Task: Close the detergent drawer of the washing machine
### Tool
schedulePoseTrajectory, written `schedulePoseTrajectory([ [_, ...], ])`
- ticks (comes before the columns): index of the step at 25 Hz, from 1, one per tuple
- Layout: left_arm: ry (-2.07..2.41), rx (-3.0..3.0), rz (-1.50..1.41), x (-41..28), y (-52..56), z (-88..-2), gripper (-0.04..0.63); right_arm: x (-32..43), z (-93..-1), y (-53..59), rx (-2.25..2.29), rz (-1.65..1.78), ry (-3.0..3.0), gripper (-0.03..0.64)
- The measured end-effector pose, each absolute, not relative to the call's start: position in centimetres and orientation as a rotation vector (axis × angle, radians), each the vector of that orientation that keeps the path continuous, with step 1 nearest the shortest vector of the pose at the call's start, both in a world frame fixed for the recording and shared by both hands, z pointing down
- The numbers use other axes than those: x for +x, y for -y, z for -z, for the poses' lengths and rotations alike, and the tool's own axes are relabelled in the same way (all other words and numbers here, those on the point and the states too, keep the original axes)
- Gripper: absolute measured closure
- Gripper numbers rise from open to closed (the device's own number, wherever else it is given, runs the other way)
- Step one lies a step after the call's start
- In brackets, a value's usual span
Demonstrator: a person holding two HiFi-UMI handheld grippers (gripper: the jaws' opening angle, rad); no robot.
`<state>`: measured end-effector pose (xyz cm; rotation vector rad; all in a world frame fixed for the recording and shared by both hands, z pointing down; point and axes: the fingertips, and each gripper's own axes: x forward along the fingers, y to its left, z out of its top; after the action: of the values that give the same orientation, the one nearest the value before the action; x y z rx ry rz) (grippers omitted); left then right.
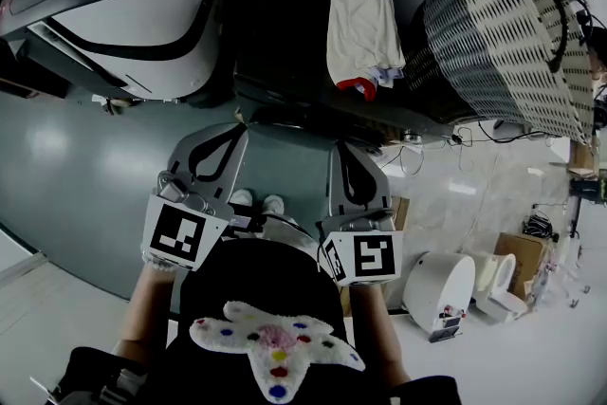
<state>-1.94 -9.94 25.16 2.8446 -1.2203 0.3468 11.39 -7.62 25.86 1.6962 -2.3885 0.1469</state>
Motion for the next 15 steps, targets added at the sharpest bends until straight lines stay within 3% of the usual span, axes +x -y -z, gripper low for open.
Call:
schedulePoseTrajectory([
  [15,1.185,2.867,-0.366,-1.45,9.99,-25.47,0.584,11.04,-25.92,7.76,1.672,-0.123,2.386,0.612],
])
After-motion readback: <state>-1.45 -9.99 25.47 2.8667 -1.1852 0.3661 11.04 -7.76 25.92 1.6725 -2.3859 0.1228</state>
